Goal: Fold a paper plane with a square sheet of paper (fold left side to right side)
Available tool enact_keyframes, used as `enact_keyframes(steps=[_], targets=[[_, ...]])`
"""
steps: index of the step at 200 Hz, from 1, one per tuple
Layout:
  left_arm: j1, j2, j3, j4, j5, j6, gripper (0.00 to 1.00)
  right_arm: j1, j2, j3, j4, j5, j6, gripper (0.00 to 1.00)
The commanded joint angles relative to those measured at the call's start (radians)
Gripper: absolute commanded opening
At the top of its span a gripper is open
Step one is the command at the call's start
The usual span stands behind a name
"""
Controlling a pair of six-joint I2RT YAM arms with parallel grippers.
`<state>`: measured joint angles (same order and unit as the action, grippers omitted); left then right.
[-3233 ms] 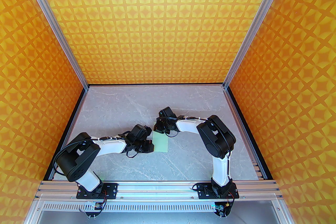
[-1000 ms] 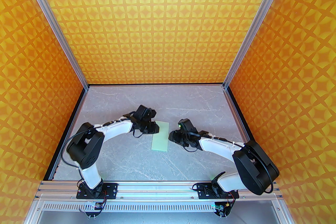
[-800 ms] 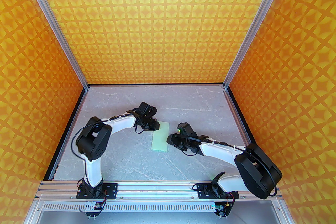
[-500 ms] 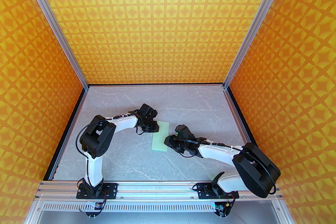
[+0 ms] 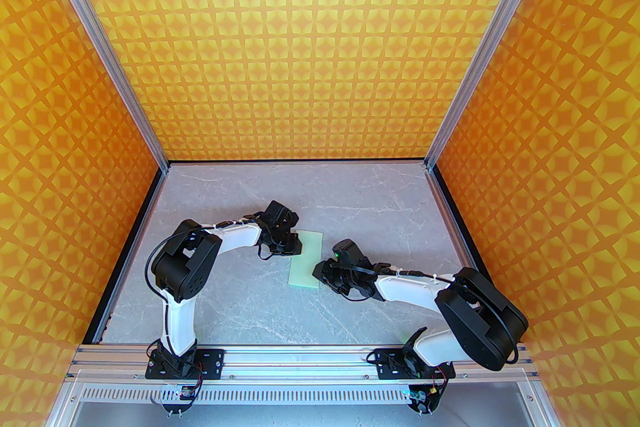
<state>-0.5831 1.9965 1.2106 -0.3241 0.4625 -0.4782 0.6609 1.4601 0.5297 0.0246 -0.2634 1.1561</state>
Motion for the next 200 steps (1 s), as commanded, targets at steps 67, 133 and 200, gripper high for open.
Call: enact_keyframes(steps=[67,133,200], targets=[[-0.003,-0.015,-0.036,-0.004,-0.009,-0.019,0.14,0.022,0.007,-0.004,0.096,-0.056,0.027,0.42],[-0.006,-0.041,-0.042,-0.004,-0.008,-0.025,0.14,0.022,-0.006,0.017,0.077,-0.045,-0.005,0.29],[0.0,-0.173,-0.076,-0.005,-0.008,-0.061,0.18,0.022,0.023,0.138,-0.129,0.003,-0.126,0.05]])
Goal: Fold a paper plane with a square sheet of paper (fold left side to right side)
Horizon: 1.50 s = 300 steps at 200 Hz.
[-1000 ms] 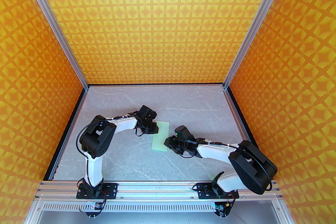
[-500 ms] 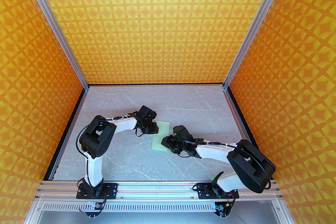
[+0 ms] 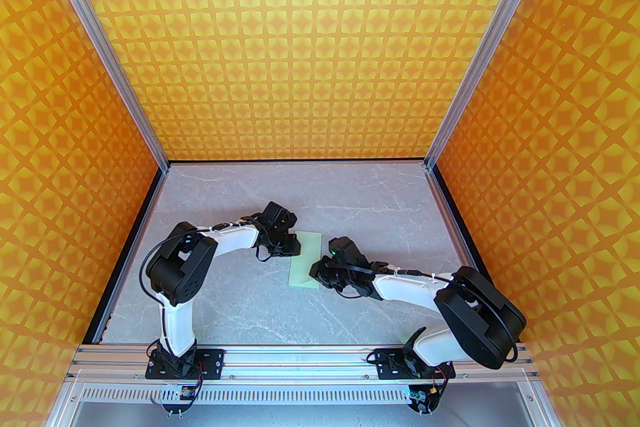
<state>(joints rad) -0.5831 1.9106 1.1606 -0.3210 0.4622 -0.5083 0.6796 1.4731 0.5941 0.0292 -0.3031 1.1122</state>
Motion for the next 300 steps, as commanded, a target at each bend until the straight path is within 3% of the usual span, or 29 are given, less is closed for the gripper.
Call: enact_keyframes(steps=[1,52,115,214,300], targets=[[0.0,-0.09,-0.026,-0.007,-0.007,-0.032,0.18,0.003,0.01,0.075,-0.137,0.043,-0.086,0.05],[-0.001,-0.17,-0.106,0.039,0.024,-0.075,0.16,-0.006,0.058,0.182,-0.283,0.035,-0.196,0.01],[-0.025,-0.177,-0.233,0.109,0.047,-0.109,0.13,-0.006,0.074,0.198,-0.219,-0.024,-0.162,0.2],[-0.024,-0.177,-0.271,0.14,0.045,-0.124,0.13,-0.008,0.078,0.208,-0.111,-0.074,-0.082,0.3],[-0.025,-0.157,-0.27,0.155,0.045,-0.13,0.13,-0.017,0.015,0.178,-0.194,-0.089,-0.086,0.36]])
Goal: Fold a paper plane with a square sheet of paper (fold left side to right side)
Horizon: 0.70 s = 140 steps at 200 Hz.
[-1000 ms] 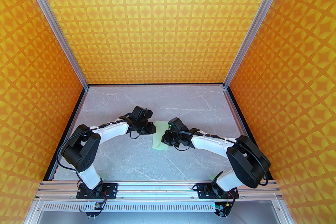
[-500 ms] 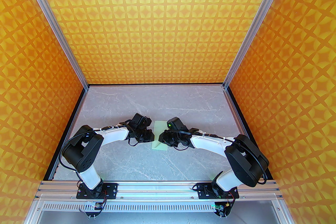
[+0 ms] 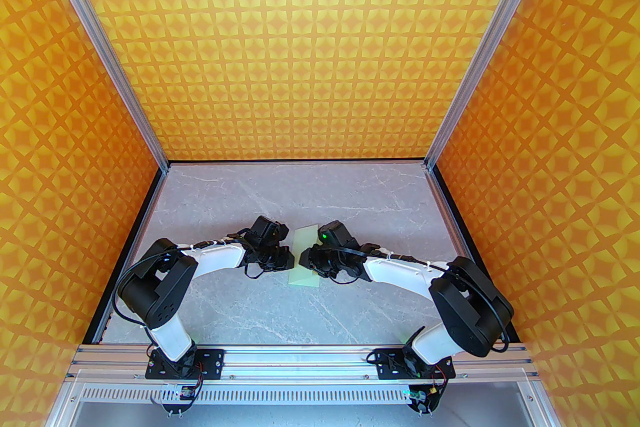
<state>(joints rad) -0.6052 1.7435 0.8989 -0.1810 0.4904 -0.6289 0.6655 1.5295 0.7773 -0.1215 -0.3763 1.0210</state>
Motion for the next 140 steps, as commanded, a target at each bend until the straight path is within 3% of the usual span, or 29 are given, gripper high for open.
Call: enact_keyframes(steps=[1,60,140], targets=[[-0.002,0.01,-0.008,0.014,0.016,-0.009,0.13,-0.003,-0.041,-0.006,-0.044,-0.016,0.005,0.36],[-0.004,-0.01,0.013,0.01,0.018,-0.012,0.13,-0.003,-0.077,-0.017,-0.1,-0.015,-0.007,0.35],[-0.009,0.022,0.042,0.092,0.073,-0.058,0.08,-0.004,-0.042,-0.039,-0.136,0.037,-0.025,0.24]])
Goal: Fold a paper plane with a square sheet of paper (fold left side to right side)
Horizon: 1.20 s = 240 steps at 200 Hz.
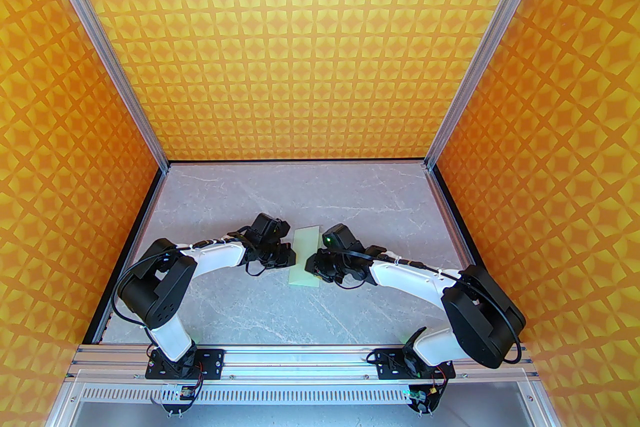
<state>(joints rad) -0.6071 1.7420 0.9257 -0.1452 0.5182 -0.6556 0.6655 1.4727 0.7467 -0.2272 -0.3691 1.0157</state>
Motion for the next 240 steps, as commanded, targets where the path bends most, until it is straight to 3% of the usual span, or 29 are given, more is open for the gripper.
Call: enact_keyframes(steps=[1,95,240], targets=[[-0.007,0.026,0.016,0.058,0.046,-0.032,0.08,-0.004,0.016,-0.009,-0.031,0.03,-0.02,0.24],[-0.025,0.097,0.001,0.067,0.048,-0.034,0.07,-0.004,-0.005,-0.016,0.042,-0.01,0.003,0.27],[0.027,-0.09,-0.092,0.035,0.036,-0.021,0.18,-0.006,0.122,0.067,0.099,0.04,-0.03,0.28]])
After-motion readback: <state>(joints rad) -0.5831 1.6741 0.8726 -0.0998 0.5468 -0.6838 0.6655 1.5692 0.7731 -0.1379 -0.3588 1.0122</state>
